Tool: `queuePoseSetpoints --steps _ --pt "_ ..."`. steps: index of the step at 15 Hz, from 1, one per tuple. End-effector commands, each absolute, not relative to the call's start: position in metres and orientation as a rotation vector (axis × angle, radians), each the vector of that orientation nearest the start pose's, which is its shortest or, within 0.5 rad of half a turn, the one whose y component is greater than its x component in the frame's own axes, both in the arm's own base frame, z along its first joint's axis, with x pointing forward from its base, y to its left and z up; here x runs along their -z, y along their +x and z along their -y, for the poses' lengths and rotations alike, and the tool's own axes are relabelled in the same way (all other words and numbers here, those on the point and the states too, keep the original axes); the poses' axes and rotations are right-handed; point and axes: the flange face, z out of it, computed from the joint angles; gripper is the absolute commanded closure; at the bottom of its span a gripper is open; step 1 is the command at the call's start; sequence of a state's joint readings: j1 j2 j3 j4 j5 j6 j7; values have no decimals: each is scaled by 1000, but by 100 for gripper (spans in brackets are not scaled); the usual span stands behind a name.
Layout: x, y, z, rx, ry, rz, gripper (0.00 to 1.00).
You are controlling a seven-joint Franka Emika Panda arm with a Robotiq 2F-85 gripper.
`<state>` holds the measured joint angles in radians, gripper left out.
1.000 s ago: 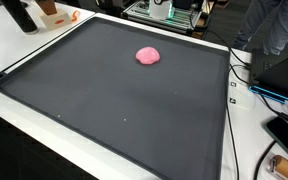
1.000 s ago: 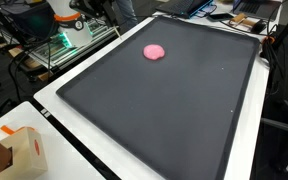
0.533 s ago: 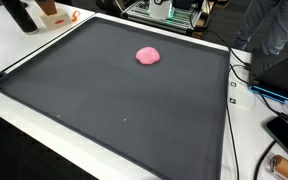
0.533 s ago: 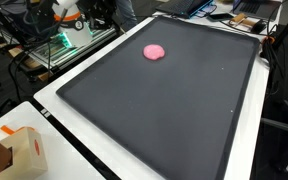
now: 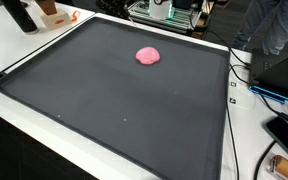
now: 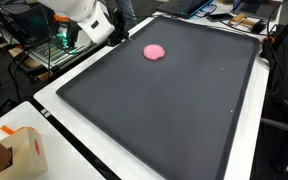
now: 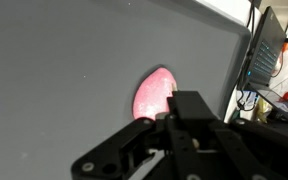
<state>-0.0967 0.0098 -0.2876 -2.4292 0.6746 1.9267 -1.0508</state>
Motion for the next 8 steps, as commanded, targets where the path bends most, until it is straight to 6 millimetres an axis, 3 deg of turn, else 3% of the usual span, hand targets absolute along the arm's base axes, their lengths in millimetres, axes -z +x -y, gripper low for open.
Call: queuePoseSetpoints --steps 1,8 --pt "-257 422 118 11 -2353 295 97" --pt "-236 432 112 21 -2359 259 97"
